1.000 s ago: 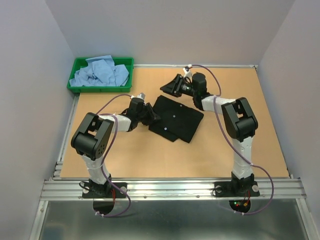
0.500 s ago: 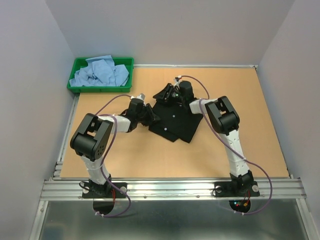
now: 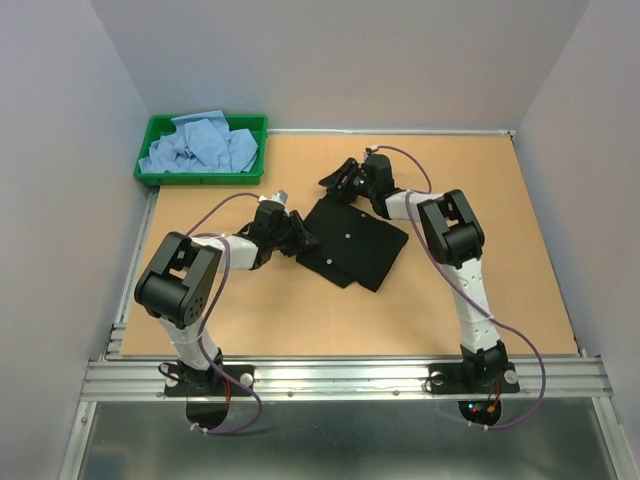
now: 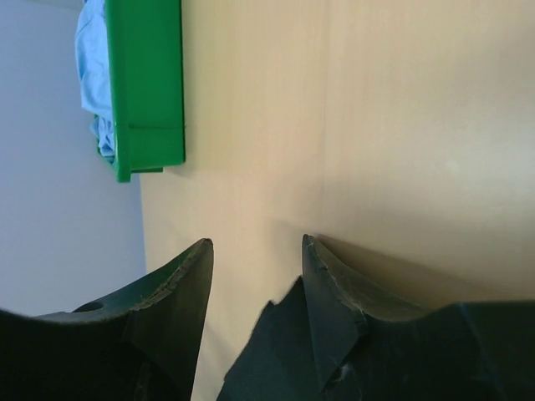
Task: Fold and stack the long sleeve shirts
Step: Fold the shirt
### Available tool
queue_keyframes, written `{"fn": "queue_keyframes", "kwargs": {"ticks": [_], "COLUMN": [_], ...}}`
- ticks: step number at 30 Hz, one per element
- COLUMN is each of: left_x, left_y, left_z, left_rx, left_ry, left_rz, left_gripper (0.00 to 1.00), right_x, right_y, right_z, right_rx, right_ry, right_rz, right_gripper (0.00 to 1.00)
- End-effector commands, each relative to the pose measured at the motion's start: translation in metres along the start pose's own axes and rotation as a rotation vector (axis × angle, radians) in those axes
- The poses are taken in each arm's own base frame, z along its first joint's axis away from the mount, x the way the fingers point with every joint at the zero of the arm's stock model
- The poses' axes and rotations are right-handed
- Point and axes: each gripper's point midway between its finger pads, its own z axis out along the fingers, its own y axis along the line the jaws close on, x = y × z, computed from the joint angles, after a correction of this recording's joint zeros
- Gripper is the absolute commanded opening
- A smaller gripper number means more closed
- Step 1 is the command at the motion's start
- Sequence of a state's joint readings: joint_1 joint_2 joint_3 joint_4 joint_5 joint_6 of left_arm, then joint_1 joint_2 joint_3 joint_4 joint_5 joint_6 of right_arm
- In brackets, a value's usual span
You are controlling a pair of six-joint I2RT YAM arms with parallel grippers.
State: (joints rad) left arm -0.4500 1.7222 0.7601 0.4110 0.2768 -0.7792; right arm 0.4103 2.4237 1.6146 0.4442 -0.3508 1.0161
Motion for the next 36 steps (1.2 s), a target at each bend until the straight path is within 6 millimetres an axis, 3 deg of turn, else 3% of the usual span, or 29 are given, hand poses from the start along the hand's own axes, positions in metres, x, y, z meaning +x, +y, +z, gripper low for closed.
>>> {"fn": "queue_keyframes", "kwargs": {"ticks": [1, 4, 5, 7, 9, 11, 12, 14, 15, 19, 23, 29, 36], "left_x": [0.017, 0.004, -0.003, -0.019, -0.036, -0.049, -0.053, -0.068, -0.069, -0.063, -0.040, -0.017, -0.015], "left_y": [0.027, 0.019, 0.015, 0.005, -0.008, -0.019, -0.021, -0.033, -0.035, -0.041, -0.042, -0.034, -0.021], "left_z": [-0.009, -0.011, -0.013, -0.015, -0.018, -0.023, -0.026, -0.037, -0.041, -0.057, -0.054, -0.039, -0.007], "left_rx": [-0.127, -0.134, -0.134, -0.133, -0.131, -0.130, -0.138, -0.135, -0.135, -0.187, -0.230, -0.298, -0.363], "left_ry": [0.064, 0.032, 0.011, -0.020, -0.058, -0.091, -0.102, -0.159, -0.170, -0.186, -0.160, -0.136, -0.094], "left_rz": [0.021, 0.052, 0.062, 0.093, 0.115, 0.133, 0.128, 0.116, 0.093, 0.071, 0.067, 0.075, 0.119], "left_gripper": [0.49, 0.52, 0.54, 0.57, 0.65, 0.71, 0.72, 0.77, 0.82, 0.88, 0.88, 0.82, 0.76], "right_x": [-0.045, -0.060, -0.067, -0.079, -0.084, -0.082, -0.079, -0.074, -0.065, -0.041, -0.031, -0.014, 0.025], "right_y": [0.002, 0.025, 0.045, 0.059, 0.070, 0.066, 0.062, 0.051, 0.034, 0.005, -0.025, -0.058, -0.086], "right_z": [-0.012, -0.029, -0.044, -0.065, -0.097, -0.118, -0.138, -0.155, -0.164, -0.202, -0.227, -0.241, -0.246], "right_rx": [0.041, 0.005, -0.023, -0.042, -0.047, -0.030, 0.004, 0.069, 0.141, 0.270, 0.401, 0.520, 0.543], "right_ry": [-0.070, -0.072, -0.083, -0.101, -0.116, -0.114, -0.107, -0.093, -0.065, -0.006, 0.008, 0.080, 0.202], "right_rz": [-0.095, -0.144, -0.176, -0.203, -0.230, -0.254, -0.252, -0.318, -0.318, -0.418, -0.475, -0.472, -0.448], "right_gripper": [0.53, 0.54, 0.54, 0.54, 0.54, 0.54, 0.54, 0.54, 0.54, 0.53, 0.52, 0.51, 0.51]}}
